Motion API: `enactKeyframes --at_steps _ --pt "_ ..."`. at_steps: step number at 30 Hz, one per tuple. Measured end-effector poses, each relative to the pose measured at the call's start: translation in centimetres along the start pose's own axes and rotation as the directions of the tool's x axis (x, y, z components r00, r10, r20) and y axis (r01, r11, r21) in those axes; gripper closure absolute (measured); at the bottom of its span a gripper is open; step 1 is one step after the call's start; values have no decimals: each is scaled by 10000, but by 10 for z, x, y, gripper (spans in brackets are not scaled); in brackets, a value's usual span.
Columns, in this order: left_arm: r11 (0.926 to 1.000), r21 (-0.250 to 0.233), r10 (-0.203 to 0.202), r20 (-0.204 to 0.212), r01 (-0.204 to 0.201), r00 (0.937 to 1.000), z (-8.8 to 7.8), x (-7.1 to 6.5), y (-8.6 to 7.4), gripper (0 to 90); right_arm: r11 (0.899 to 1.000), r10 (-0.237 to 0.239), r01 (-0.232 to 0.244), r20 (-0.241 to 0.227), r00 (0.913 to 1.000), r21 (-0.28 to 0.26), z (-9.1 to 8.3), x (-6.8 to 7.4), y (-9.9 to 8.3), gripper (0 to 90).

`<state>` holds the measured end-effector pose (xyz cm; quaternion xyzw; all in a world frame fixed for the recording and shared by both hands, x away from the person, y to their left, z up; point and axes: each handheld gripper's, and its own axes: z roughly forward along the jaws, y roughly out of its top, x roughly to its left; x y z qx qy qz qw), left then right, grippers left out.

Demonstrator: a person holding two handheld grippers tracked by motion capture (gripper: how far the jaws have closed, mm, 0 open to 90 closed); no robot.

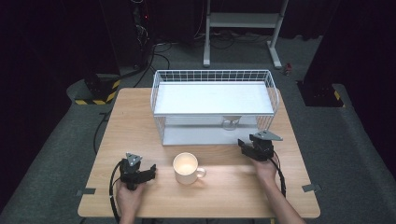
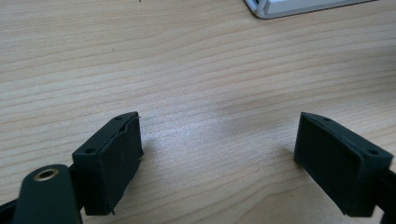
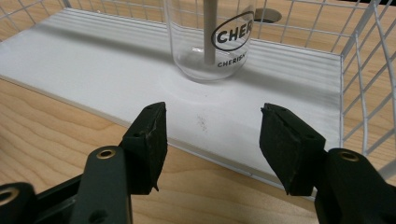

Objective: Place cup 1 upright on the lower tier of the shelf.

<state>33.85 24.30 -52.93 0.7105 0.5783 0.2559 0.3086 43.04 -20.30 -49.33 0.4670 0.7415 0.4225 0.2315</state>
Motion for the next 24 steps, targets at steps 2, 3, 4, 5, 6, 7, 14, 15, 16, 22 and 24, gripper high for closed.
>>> enactKeyframes --at_steps 2,3,4,5,6,7,14,15,16,22,24 --pt "10000 1 0 1 0 10000 0 0 0 154 10000 -31 31 -26 10000 -37 -1 0 -1 414" --pt "10000 1 0 0 0 10000 0 0 0 154 10000 -1 1 -41 10000 -71 -3 0 -1 412" --pt "10000 0 0 1 0 10000 0 0 0 154 9999 -23 22 -72 10000 -103 -3 0 -1 411" --pt "10000 0 -1 1 1 10000 0 0 0 154 9999 -15 14 -87 10000 -122 -4 0 -2 410" --pt "10000 -3 -4 0 4 10000 0 0 0 154 9999 34 -35 -88 10000 -118 -6 1 -2 410" --pt "10000 -1 0 -1 0 10000 0 0 0 154 9999 56 -58 -103 9999 -130 -7 1 -2 408" --pt "10000 1 0 1 0 10000 0 0 0 153 9996 75 -80 -176 9998 -269 -12 1 -4 404" --pt "10000 -1 0 0 0 10000 0 0 0 154 9995 27 -32 -182 9998 -303 -12 1 -4 404" --pt "10000 -2 1 -1 -1 10000 0 0 0 154 9995 56 -61 -181 9998 -321 -13 1 -5 403" --pt "10000 1 0 0 0 10000 0 0 0 154 9993 99 -107 -211 9997 -352 -16 1 -7 401" --pt "10000 -1 -1 -1 1 10000 0 0 0 153 9992 119 -127 -233 9997 -368 -18 1 -7 401"
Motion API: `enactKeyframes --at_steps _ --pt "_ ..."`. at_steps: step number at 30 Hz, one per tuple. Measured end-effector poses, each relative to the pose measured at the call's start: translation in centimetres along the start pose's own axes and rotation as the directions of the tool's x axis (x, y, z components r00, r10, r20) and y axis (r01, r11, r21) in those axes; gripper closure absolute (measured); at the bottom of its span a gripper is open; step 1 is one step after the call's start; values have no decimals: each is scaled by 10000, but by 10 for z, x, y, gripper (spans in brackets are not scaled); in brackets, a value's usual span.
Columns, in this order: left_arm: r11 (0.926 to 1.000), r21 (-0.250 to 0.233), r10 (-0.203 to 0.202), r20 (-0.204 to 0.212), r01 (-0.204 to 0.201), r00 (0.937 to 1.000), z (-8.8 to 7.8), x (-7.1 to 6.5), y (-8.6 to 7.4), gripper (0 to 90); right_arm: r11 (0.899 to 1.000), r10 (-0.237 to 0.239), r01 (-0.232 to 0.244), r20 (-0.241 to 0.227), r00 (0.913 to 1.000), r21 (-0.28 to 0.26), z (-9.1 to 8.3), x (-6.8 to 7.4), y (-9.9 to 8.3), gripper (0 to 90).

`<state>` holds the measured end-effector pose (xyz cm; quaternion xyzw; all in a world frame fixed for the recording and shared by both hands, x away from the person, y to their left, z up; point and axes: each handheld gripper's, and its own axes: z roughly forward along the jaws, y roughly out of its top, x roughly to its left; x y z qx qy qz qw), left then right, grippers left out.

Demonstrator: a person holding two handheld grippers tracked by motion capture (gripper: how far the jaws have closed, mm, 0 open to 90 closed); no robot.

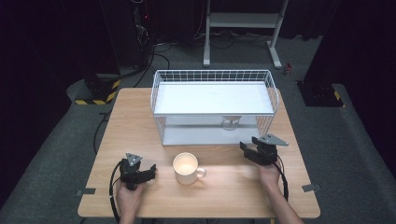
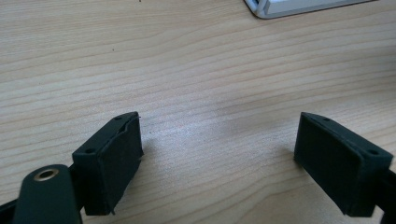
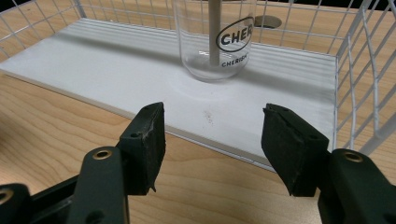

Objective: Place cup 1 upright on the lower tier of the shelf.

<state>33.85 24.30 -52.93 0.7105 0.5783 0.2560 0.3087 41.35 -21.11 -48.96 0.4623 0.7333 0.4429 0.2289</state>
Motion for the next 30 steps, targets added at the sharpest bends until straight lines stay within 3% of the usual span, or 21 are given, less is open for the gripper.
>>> enactKeyframes --at_steps 30 --pt "10000 1 0 0 0 10000 0 0 0 154 9995 252 -254 -129 9996 -169 -25 -6 -13 381"
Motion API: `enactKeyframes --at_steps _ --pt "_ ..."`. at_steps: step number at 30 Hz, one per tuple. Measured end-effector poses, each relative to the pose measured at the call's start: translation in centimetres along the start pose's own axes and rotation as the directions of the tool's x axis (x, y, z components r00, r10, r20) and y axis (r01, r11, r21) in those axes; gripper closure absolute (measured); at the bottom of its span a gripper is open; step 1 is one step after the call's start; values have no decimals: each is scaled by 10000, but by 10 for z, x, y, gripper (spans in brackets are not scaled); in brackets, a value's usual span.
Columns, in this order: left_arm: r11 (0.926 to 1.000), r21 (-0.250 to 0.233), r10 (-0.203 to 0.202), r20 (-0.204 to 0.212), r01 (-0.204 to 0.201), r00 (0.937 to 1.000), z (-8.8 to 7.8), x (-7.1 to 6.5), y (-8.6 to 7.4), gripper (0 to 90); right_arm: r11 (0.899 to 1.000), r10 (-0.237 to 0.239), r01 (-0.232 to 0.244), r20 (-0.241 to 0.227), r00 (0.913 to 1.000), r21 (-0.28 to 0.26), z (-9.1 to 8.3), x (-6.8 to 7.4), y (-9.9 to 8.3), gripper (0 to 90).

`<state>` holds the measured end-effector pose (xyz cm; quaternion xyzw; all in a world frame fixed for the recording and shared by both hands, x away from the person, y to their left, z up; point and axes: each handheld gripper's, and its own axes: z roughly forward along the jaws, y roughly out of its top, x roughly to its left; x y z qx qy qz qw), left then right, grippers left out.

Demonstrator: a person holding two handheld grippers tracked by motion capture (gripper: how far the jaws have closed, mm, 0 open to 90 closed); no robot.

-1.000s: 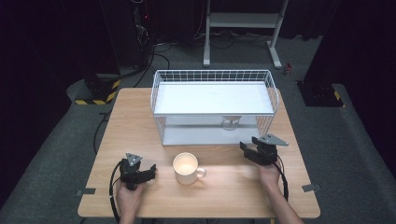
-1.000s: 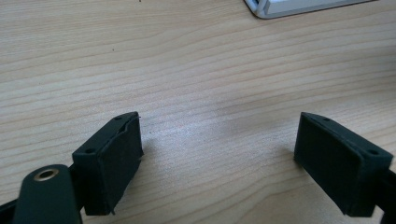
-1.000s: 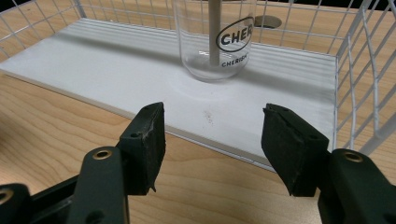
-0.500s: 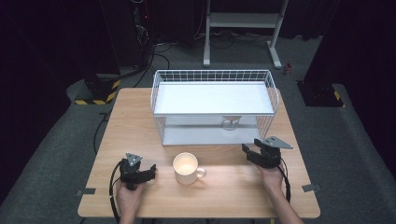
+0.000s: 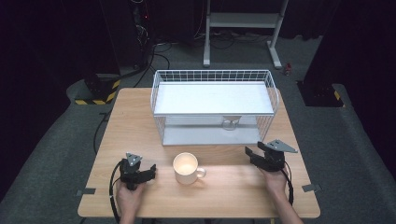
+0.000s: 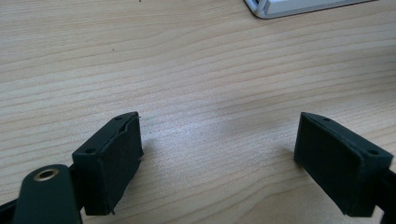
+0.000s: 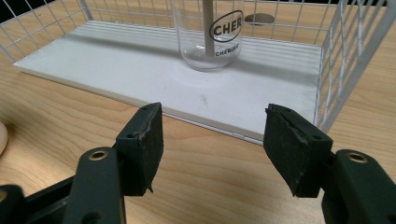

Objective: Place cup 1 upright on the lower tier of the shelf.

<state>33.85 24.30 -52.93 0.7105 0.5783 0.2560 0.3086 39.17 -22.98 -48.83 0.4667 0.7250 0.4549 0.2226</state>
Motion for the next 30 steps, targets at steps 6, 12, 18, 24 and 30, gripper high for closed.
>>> enactKeyframes --at_steps 6,12,18,24,30 --pt "10000 0 1 -1 -1 10000 0 0 0 153 10000 9 -9 46 10000 -49 -5 -1 -2 381" --pt "10000 -1 1 -1 -1 10000 0 0 0 154 10000 -26 26 13 10000 -71 -9 -2 -6 380" --pt "10000 0 1 -1 -1 10000 0 0 0 153 9999 29 -29 -16 10000 -151 -14 -2 -10 377" --pt "10000 0 -5 -8 5 10000 0 0 0 154 9996 95 -96 -37 9999 -259 -21 -2 -12 376" --pt "10000 1 -5 -9 5 10000 0 0 0 154 9991 178 -180 -42 9998 -396 -29 -4 -15 375"
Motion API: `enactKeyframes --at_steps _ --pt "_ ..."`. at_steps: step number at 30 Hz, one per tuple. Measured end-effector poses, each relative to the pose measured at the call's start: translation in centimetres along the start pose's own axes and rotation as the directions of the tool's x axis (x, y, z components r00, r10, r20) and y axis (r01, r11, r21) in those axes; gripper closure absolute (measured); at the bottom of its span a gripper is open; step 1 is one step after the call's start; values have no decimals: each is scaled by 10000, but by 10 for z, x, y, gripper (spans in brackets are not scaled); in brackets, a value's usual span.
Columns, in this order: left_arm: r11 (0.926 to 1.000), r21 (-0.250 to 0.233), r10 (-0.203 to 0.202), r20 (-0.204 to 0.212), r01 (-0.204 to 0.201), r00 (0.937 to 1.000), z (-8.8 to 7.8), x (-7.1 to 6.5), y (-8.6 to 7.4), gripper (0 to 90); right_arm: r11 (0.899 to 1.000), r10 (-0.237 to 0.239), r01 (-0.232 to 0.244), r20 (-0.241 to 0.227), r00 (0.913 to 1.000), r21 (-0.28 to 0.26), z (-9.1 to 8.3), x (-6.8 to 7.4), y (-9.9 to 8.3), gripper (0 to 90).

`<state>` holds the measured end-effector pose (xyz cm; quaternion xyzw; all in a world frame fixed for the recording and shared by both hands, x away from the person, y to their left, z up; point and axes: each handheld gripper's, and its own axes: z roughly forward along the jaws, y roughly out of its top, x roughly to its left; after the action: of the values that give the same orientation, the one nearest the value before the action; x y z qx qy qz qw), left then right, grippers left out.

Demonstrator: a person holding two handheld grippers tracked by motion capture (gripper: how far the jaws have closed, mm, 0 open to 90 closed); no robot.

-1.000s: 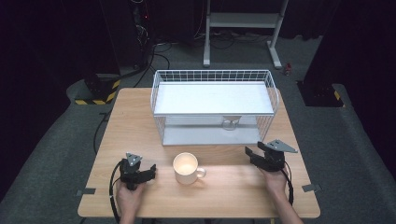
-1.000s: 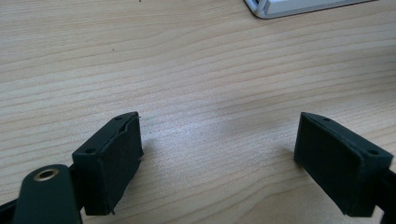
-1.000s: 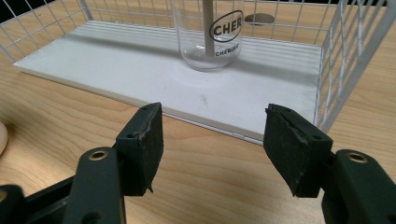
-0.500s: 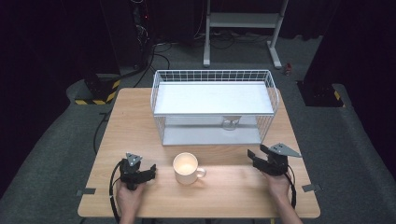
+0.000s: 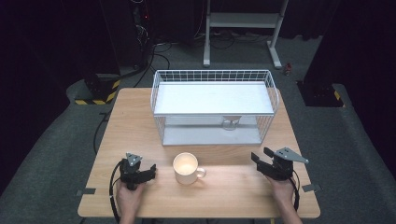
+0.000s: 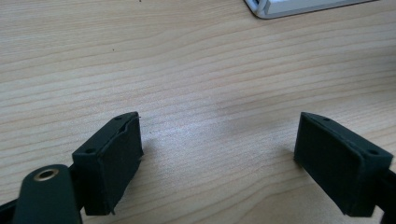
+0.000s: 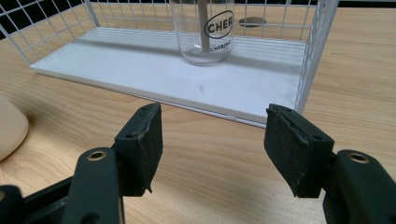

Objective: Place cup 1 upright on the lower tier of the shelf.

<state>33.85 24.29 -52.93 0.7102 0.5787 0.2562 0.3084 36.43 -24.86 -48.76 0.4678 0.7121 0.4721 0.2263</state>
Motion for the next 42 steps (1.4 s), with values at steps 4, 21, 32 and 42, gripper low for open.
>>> enactKeyframes --at_steps 4,21,32,42 --pt "10000 0 0 -2 0 10000 0 0 0 154 10000 80 -80 -35 10000 9 -4 0 -3 373" --pt "10000 6 -1 -9 1 10000 0 0 0 154 9998 177 -178 73 9998 80 -15 -5 -21 373" --pt "10000 21 -2 -14 2 10000 0 0 0 154 9991 155 -168 335 9993 395 -18 -8 -29 372" --pt "10000 20 -5 -12 5 10000 0 0 0 154 9902 -695 593 776 9946 1261 -12 -8 -41 372"
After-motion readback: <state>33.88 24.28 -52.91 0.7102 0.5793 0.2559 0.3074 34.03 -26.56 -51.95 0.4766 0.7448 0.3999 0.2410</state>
